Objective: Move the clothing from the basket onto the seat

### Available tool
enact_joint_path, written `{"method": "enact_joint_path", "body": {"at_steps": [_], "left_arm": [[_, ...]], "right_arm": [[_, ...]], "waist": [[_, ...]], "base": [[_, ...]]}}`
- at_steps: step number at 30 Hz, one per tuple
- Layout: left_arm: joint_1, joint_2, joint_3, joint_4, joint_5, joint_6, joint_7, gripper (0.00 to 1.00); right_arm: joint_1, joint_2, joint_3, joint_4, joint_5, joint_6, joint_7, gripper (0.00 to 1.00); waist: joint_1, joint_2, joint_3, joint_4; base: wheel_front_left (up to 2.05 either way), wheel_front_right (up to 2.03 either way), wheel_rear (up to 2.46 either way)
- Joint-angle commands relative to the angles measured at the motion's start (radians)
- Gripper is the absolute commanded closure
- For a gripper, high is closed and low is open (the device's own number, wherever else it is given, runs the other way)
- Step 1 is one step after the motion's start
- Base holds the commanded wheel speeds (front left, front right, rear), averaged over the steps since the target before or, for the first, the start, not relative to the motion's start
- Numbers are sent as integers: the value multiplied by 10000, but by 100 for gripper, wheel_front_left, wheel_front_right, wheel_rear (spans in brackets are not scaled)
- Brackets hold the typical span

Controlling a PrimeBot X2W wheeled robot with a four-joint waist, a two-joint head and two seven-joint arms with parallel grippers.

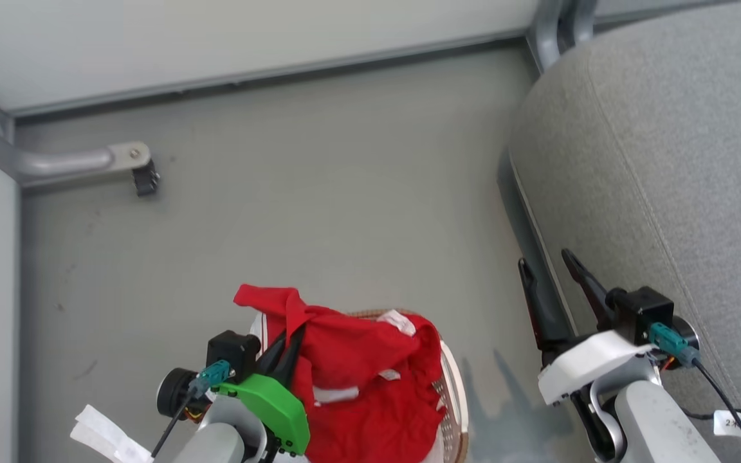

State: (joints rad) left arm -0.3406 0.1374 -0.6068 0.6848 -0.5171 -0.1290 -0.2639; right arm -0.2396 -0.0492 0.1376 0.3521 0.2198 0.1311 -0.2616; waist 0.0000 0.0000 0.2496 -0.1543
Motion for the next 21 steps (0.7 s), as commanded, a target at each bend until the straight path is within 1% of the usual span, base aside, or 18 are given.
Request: {"method": "enact_joint_path", "body": {"at_steps": [1,4,10,12,15,21], "left_arm": [[231,-34,153,-287,196,-31,-6,100],[368,-114,471,-1029,492,-31,-8,100],[284,-154,805,-2206,734,-31,-8,100],[148,-171,977,-2834,880,-31,-7,100],[60,-196,1054,-3323,1050,-31,-7,100],[165,-230,1037,-3968,1255,-31,-7,100]], "right_arm": [[236,-40,-37,51,25,-6,-49,0],[486,-38,-72,123,-53,-6,-47,0],[845,-38,67,276,-111,-6,-49,0],[955,-34,317,300,-57,-6,-47,0],[974,-104,688,371,-36,-7,-49,0],[440,-716,2100,100,-152,-7,-47,0]], "waist": [[0,0,-1035,479],[0,0,-1383,565],[0,0,-1938,600],[0,0,-2086,593],[0,0,-2140,617],[0,0,-2197,711]], "base": [[0,0,0],[0,0,0],[0,0,0],[0,0,0],[0,0,0],[0,0,0]]}}
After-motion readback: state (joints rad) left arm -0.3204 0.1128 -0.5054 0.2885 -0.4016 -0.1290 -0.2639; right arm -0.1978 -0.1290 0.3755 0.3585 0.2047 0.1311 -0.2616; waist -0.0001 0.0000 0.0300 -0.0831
